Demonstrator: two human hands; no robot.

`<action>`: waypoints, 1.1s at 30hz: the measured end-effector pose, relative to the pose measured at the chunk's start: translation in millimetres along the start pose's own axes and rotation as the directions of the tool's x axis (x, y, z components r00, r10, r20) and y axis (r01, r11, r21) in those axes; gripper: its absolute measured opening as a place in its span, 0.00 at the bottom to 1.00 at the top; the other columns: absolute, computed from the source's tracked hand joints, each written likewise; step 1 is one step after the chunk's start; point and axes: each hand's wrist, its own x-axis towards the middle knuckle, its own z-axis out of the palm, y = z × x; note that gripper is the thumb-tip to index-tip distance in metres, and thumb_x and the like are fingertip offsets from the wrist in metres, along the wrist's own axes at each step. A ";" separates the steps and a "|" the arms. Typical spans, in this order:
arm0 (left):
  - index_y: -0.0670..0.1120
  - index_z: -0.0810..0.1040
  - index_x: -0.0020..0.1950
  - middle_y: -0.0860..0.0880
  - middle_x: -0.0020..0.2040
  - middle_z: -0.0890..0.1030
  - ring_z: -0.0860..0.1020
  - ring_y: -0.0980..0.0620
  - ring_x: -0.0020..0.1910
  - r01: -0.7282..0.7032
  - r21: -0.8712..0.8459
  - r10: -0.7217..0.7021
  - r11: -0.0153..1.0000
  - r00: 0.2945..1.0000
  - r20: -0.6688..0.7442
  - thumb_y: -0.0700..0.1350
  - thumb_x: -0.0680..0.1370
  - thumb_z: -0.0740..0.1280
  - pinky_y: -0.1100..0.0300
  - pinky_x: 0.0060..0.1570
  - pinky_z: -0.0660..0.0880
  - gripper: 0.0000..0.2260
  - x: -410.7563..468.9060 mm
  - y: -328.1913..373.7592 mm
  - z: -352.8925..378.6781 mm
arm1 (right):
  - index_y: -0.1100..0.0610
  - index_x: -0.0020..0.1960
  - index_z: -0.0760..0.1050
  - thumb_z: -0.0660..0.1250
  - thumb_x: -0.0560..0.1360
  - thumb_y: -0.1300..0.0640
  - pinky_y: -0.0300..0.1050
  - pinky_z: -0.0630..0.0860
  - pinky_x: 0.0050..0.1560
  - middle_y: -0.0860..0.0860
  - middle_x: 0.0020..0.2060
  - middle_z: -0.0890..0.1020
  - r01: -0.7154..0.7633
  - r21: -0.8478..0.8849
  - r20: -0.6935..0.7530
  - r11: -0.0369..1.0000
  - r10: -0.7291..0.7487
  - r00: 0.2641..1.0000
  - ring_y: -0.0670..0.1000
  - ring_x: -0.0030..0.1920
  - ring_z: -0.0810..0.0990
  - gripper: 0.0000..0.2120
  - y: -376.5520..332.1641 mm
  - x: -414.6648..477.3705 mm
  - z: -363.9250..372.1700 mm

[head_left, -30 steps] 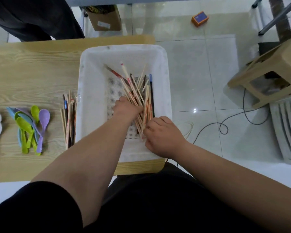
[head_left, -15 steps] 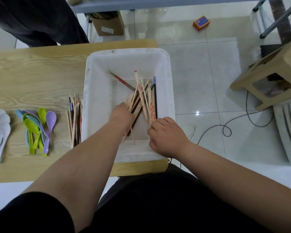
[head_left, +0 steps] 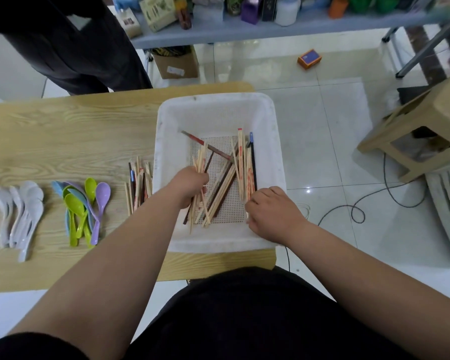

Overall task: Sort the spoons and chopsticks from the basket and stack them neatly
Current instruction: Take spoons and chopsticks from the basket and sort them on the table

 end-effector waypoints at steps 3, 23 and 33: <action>0.40 0.71 0.54 0.44 0.35 0.73 0.73 0.51 0.28 0.070 -0.171 -0.055 0.983 0.994 0.091 0.39 0.82 0.62 0.58 0.27 0.73 0.03 -12.9 4.3 -18.2 | 0.56 0.52 0.81 0.62 0.75 0.52 0.53 0.72 0.56 0.53 0.47 0.80 -0.039 0.029 0.039 0.999 0.038 0.999 0.57 0.51 0.79 0.12 -10.8 3.8 -5.1; 0.46 0.72 0.48 0.42 0.41 0.75 0.70 0.49 0.28 -0.208 -0.287 0.098 0.935 0.930 -0.353 0.38 0.79 0.60 0.56 0.32 0.69 0.04 -17.1 -88.2 -182.5 | 0.50 0.54 0.76 0.50 0.82 0.37 0.51 0.76 0.48 0.49 0.48 0.77 -0.194 0.284 0.257 0.939 0.121 0.959 0.51 0.48 0.77 0.22 -134.2 51.2 -9.1; 0.45 0.72 0.49 0.47 0.42 0.77 0.80 0.42 0.44 -0.102 0.197 0.150 0.975 0.959 -0.243 0.39 0.75 0.67 0.58 0.34 0.67 0.06 -9.3 -164.2 -154.0 | 0.49 0.57 0.77 0.51 0.82 0.43 0.45 0.69 0.39 0.48 0.49 0.78 -0.274 0.277 0.226 0.921 0.215 0.950 0.49 0.48 0.77 0.18 -142.9 50.2 -3.0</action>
